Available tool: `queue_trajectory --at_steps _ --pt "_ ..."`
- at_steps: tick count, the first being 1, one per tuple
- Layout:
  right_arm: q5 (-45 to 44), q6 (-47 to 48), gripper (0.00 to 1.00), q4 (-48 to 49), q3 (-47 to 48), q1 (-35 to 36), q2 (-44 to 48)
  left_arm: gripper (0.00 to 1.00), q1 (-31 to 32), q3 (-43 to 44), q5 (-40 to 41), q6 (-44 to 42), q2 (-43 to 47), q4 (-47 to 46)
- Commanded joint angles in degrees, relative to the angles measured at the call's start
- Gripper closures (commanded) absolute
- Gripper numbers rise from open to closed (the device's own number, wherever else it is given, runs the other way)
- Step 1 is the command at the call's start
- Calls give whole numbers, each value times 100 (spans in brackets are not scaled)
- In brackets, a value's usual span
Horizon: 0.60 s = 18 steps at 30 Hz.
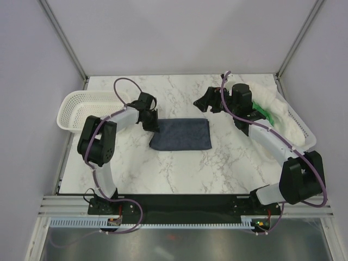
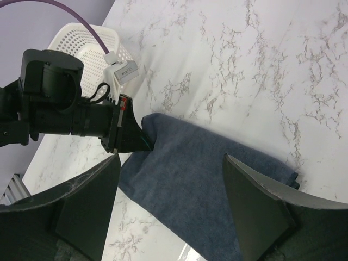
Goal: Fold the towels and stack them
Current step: Neatly place the folded towel into the bin
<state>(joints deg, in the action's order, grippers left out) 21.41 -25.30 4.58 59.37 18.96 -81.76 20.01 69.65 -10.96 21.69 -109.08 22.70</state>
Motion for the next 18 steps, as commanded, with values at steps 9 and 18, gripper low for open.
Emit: queue_trajectory --at_steps 9,18 --pt "-23 78 16 -159 57 2 441 98 73 2157 1641 -112 -87 2721" --pt "-75 157 16 -256 136 2 459 98 56 3150 2509 -358 -351 3776"
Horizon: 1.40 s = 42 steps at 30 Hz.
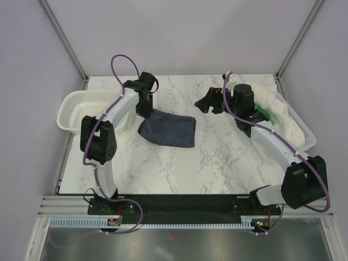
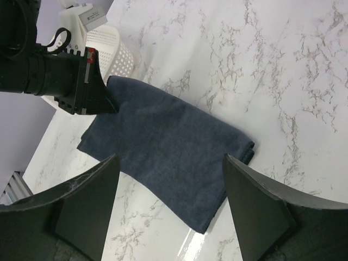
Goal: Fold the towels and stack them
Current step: Neatly place the folded towel into the bin
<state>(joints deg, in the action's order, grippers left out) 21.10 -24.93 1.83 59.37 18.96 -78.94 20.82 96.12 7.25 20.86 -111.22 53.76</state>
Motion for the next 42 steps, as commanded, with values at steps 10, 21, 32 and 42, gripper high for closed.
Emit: queue_trajectory --at_steps 10,21,32,42 --pt "-150 190 16 -86 206 -6 265 98 -271 1734 1727 -960 -347 1479" --pt "-317 278 15 -174 276 -24 186 98 -1018 2693 2543 -1550 -892 1498" --pt "-239 173 15 -332 364 -68 212 98 -1589 2500 3608 -2077 -1376 400" --pt "-71 14 15 -227 312 -77 370 98 -1994 1806 3828 -2420 -1332 -673"
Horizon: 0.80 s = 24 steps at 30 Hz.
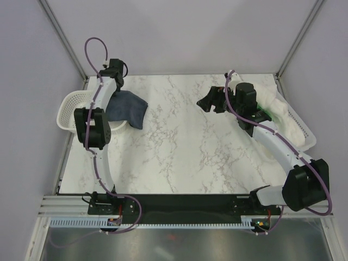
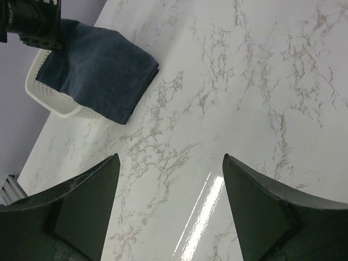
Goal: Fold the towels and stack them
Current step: Neatly place the folded towel into the bin
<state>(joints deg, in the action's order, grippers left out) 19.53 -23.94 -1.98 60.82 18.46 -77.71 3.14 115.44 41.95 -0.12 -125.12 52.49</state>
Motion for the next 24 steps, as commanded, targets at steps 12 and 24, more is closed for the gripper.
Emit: queue_trajectory --at_steps 12,24 --pt "297 -225 15 329 141 -9 230 98 -612 -610 208 -357 75 -766" --pt "420 -295 16 356 167 -18 116 98 -973 -558 -56 -375 -74 -889"
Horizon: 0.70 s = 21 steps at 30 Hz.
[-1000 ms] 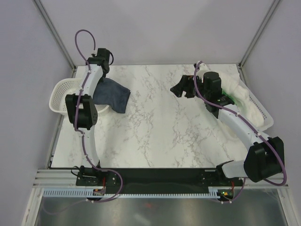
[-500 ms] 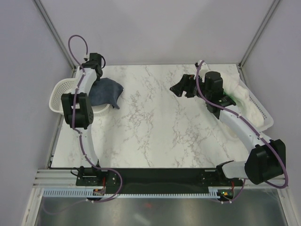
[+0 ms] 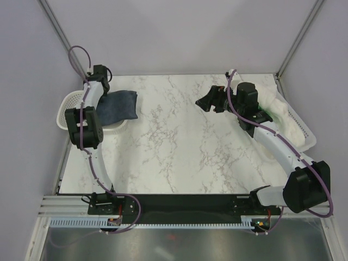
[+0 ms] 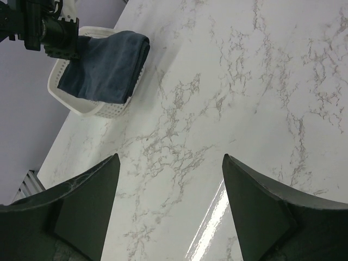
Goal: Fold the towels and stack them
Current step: Neatly place the folded towel into the bin
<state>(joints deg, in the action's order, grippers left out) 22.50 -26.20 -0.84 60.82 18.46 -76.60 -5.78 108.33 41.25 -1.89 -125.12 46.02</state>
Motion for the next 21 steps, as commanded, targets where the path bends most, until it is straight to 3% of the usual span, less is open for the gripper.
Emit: queue_trajectory --at_steps 1,21 --pt "123 -61 16 242 167 -26 -4 98 -98 162 32 -198 -100 -260" --pt "97 -17 16 119 264 -35 -154 98 -301 864 550 -268 -918 -251"
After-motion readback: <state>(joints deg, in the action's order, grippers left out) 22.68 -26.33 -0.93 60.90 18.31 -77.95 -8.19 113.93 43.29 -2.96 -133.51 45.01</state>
